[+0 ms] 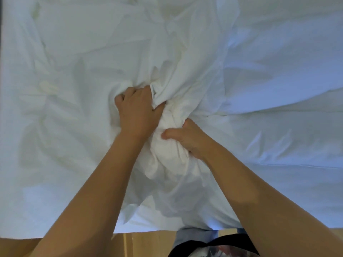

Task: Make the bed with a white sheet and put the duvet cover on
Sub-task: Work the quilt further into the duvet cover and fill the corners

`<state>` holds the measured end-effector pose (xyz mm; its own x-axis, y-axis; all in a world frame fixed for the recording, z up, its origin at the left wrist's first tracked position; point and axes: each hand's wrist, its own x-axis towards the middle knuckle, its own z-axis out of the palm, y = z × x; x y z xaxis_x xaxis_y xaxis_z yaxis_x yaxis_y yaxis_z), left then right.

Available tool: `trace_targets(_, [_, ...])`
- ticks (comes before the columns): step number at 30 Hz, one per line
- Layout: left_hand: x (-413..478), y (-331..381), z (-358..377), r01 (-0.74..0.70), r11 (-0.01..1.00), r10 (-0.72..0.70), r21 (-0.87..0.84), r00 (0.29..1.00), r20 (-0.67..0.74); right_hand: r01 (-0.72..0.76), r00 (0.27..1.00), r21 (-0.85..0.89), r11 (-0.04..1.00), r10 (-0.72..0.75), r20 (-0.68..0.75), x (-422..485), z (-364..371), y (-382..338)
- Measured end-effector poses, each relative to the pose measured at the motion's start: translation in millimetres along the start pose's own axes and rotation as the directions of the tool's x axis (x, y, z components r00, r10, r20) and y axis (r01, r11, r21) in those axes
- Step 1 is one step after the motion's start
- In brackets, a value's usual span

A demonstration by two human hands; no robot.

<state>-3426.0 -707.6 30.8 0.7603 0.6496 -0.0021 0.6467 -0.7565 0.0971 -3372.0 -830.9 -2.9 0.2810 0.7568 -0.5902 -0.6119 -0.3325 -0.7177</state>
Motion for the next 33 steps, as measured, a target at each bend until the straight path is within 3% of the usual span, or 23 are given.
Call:
trace_targets(5, [0,-6,5,-0.007,0.987,0.007,-0.159,1.000,0.000,-0.092,0.994,0.227,0.970,0.075,0.085,0,0,11])
trace_targets(7, [0,-8,7,-0.015,0.981,0.018,-0.192,1.000,0.015,-0.099,0.986,0.166,0.981,0.074,0.148,-2,-1,15])
trace_targets(10, [-3,-12,15,-0.058,0.993,0.069,-0.101,0.992,0.109,-0.106,0.972,-0.059,0.993,0.116,0.204,-9,-8,24])
trace_targets(13, [-6,-13,20,-0.109,0.994,0.110,-0.016,0.981,0.161,-0.069,0.994,-0.150,0.986,0.080,0.072,-11,-15,33])
trace_targets(16, [-15,-18,12,-0.257,0.966,0.252,0.025,0.960,0.121,-0.051,0.982,0.158,0.986,0.078,-0.171,-9,-17,47])
trace_targets(19, [-44,-29,2,-0.521,0.848,0.524,0.095,0.852,-0.008,-0.020,0.961,0.252,0.968,0.088,-0.262,-9,-17,57])
trace_targets(21, [-65,-40,1,-0.637,0.750,0.635,0.181,0.769,0.075,-0.028,0.961,0.194,0.981,0.079,-0.265,-7,-16,56])
trace_targets(22, [-70,-45,2,-0.648,0.733,0.620,0.208,0.762,0.189,-0.040,0.960,0.162,0.986,0.083,-0.268,-6,-15,55])
trace_targets(25, [-70,-42,11,-0.560,0.740,0.367,0.373,0.801,0.474,-0.072,0.949,0.114,0.991,0.103,-0.299,-4,-8,51])
trace_targets(27, [-58,-35,14,-0.557,0.700,0.324,0.448,0.806,0.496,-0.094,0.934,0.098,0.991,0.122,-0.337,-1,-2,50])
trace_targets(29, [-41,-33,11,-0.587,0.672,0.381,0.452,0.797,0.468,-0.139,0.914,0.068,0.988,0.154,-0.375,-1,2,46])
trace_targets(31, [-25,-33,-2,-0.586,0.756,0.414,0.292,0.773,0.480,-0.160,0.902,0.060,0.985,0.170,-0.397,-5,0,36])
trace_targets(33, [-13,-34,-22,-0.519,0.810,0.371,0.271,0.813,0.449,-0.128,0.898,0.074,0.989,0.147,-0.414,-14,-5,20])
